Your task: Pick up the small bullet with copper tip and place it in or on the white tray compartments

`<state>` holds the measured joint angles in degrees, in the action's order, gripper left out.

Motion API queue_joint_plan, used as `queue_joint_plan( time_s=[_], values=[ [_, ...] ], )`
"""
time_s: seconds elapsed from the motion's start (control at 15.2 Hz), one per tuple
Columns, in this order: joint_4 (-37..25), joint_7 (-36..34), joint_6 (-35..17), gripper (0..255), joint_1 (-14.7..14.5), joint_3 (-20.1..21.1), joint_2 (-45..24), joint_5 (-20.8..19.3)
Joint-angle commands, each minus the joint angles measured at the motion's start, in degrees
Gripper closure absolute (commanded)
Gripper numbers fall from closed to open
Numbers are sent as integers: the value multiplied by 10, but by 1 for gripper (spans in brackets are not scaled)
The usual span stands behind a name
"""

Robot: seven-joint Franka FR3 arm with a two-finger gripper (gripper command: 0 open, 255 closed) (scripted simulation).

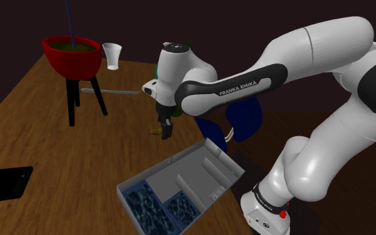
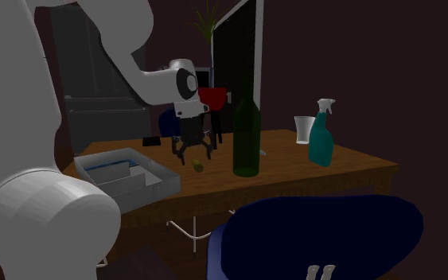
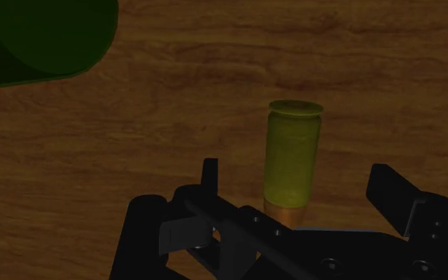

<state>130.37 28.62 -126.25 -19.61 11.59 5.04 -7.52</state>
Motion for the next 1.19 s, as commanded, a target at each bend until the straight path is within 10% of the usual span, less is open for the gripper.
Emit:
queue_joint_plan(
  time_s=[0.0,0.53,0.59,1.12],
  values=[
    [9,-3,-20,0,1,0,-12,-5],
    [9,-3,-20,0,1,0,-12,-5],
    [9,-3,-20,255,1,0,-12,-5],
    [7,-4,-20,255,1,-1,-13,-5]
  ],
)
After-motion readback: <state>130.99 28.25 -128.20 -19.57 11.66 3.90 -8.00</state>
